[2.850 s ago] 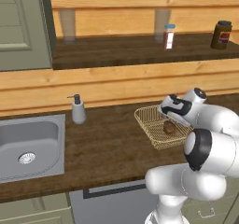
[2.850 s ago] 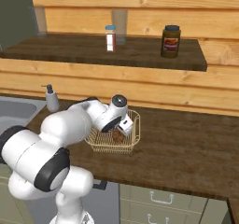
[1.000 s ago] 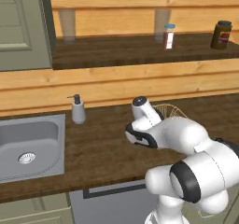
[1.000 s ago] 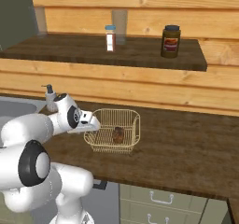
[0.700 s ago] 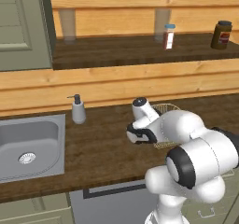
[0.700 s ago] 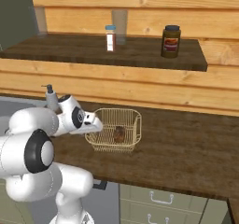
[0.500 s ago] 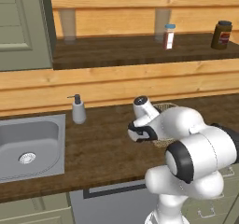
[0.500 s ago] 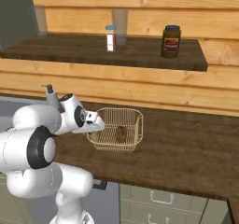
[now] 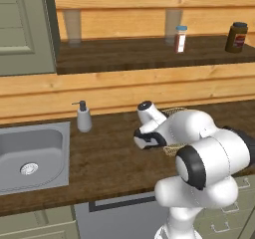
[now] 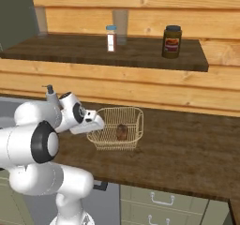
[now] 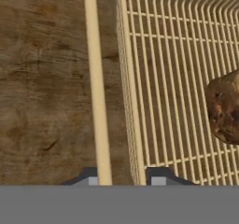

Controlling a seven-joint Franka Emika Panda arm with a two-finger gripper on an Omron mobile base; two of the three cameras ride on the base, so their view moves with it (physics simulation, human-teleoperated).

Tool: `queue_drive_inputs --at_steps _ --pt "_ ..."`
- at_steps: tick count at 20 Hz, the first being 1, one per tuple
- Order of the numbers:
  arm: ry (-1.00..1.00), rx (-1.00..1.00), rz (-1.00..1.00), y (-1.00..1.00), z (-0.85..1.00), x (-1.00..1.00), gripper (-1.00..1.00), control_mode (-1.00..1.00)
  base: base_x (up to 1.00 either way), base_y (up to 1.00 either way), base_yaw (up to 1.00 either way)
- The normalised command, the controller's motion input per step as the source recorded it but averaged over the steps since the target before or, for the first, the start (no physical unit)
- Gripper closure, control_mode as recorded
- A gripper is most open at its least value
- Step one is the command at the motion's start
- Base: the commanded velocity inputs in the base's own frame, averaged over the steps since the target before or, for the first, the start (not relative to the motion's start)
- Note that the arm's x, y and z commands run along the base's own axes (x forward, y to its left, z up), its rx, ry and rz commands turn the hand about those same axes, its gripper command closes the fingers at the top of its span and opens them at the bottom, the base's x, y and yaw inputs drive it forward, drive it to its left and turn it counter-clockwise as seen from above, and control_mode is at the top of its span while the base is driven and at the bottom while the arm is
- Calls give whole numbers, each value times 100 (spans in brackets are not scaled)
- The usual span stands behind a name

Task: Open the cabinet, pick up the bread from the cabinet and place it in the basket. Then move the basket to the dining counter.

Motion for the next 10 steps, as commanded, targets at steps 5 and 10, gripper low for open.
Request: queue_drive_inputs --at_steps 5,10 --pt "-1 -19 8 3 41 -59 100 -100 0 0 0" --pt "-5 -9 1 1 89 -79 100 -100 0 0 0"
